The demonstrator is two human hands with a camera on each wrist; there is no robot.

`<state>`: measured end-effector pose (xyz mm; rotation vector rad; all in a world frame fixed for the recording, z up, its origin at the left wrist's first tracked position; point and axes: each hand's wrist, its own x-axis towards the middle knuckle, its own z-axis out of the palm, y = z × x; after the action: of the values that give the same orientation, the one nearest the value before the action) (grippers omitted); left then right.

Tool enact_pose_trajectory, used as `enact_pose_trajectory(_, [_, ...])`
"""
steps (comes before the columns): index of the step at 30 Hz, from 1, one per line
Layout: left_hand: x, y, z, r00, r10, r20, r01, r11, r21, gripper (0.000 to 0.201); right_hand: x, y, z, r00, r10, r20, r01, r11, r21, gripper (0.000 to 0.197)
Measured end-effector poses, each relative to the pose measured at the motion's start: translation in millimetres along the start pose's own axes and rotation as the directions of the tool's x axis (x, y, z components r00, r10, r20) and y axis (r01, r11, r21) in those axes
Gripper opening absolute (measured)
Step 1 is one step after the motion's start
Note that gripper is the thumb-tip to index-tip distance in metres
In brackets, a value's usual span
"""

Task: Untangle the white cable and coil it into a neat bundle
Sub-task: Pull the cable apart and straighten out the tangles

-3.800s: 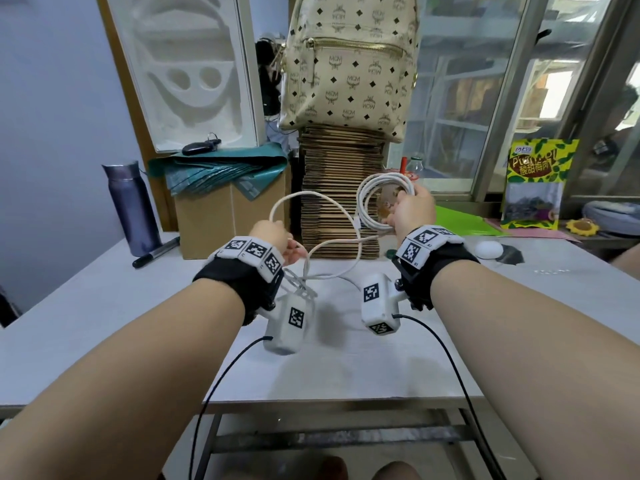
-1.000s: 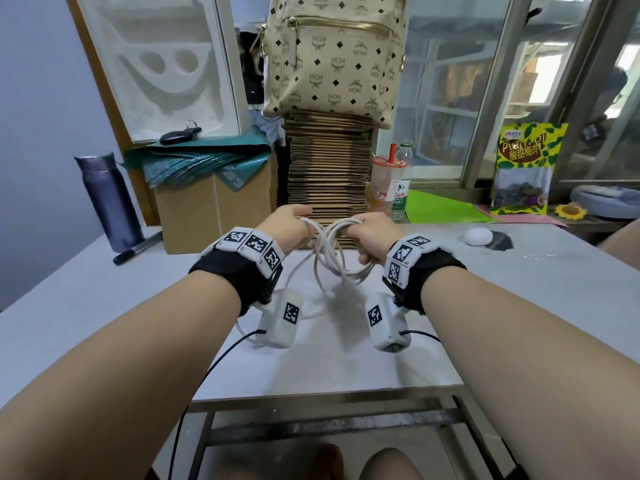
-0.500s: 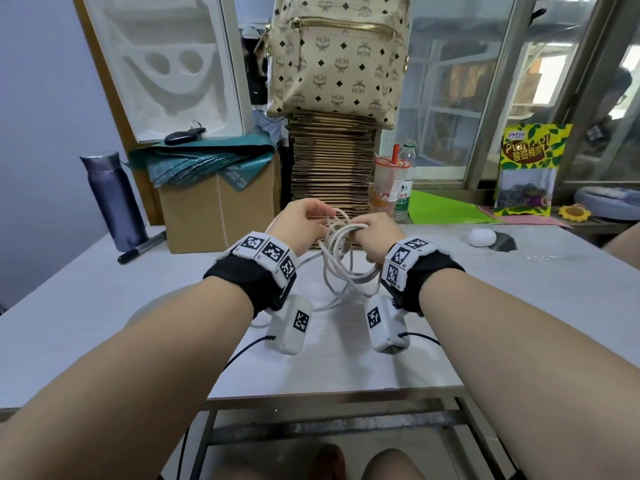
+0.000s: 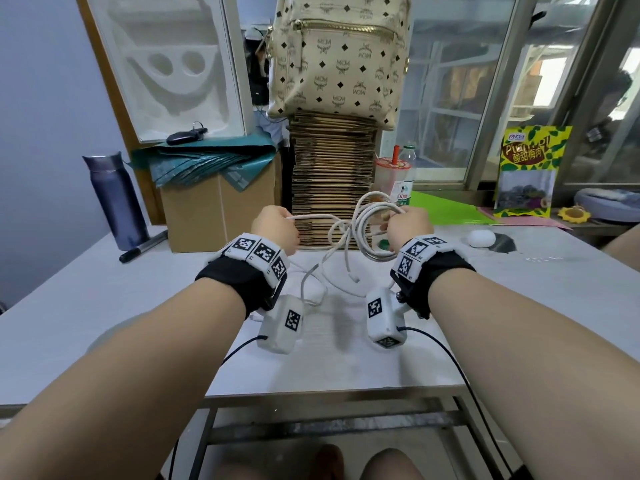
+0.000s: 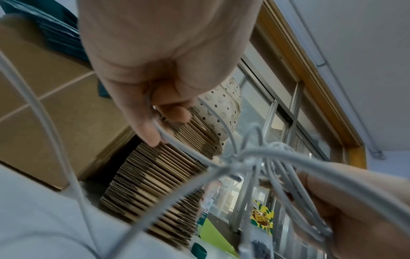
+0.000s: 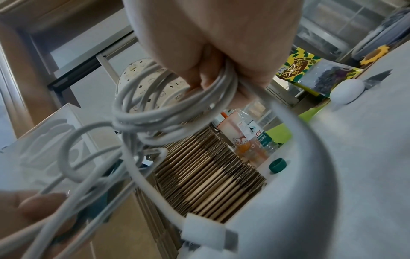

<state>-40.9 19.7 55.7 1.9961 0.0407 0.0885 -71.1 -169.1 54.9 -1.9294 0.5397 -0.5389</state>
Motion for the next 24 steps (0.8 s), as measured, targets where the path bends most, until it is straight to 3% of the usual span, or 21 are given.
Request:
enact_pose_trajectory(3, [1,-4,-8,0.996,0.039,-0.080,-0.029,0.992,0.126,0.016,3,4,-9,0.995,0.048,-0.087,-0.049,0.999,-0.004,0.027])
enact_pose_trajectory(5, [-2,-5,-8,0.999,0.028,-0.041,-0.020,0.982,0.187,0.008,1,4,-9,0.991,0.049,-0.125,-0.043,0.998,0.055,0.025])
enact_pose_trajectory(7, [-3,-7,-3,0.998,0.038,0.055,-0.044,0.992,0.115,0.024,1,4,-4,0.991,0.049,-0.126,-0.034,0.993,0.114,0.020])
enact_pose_trajectory(8, [-4,-7,-2,0.995,0.034,0.094,-0.036,0.999,0.015,0.027,1,3,-3,0.992,0.054,-0.117,-0.037,0.989,0.142,0.019])
enact_pose_trajectory(10, [-7,-8,-2,0.988,0.002,0.156,0.002,1.000,-0.024,0.025,2,1,-3,0.994,0.062,-0.095,-0.041,0.978,0.203,0.023])
enact_pose_trajectory(12, [-9,-9,-5,0.980,0.025,0.199,-0.062,0.982,0.180,0.021,3,-1,-5,0.995,0.044,-0.085,-0.024,0.975,0.222,0.022])
enact_pose_trajectory(15, [-15,-11,-9,0.953,-0.053,0.298,-0.135,0.806,0.576,0.032,5,0,-2,0.997,0.008,-0.082,0.008,0.980,0.201,0.018])
enact_pose_trajectory(17, [-16,-16,-10,0.938,-0.114,0.327,-0.150,0.717,0.681,0.041,6,2,4,0.997,-0.001,-0.079,0.019,0.976,0.218,0.019])
enact_pose_trajectory(19, [-19,-19,-9,0.922,-0.142,0.361,-0.168,0.691,0.703,0.045,9,2,11,0.999,0.008,-0.033,-0.001,0.982,0.191,0.022])
enact_pose_trajectory(22, [-24,-20,-7,0.914,-0.132,0.385,-0.184,0.710,0.680,0.042,5,-1,17,0.997,-0.013,0.077,-0.003,0.980,0.201,0.028])
enact_pose_trajectory(24, [-22,-19,-5,0.925,-0.045,0.376,-0.191,0.803,0.564,0.034,4,-1,21,0.991,-0.023,0.132,-0.011,0.968,0.249,0.030])
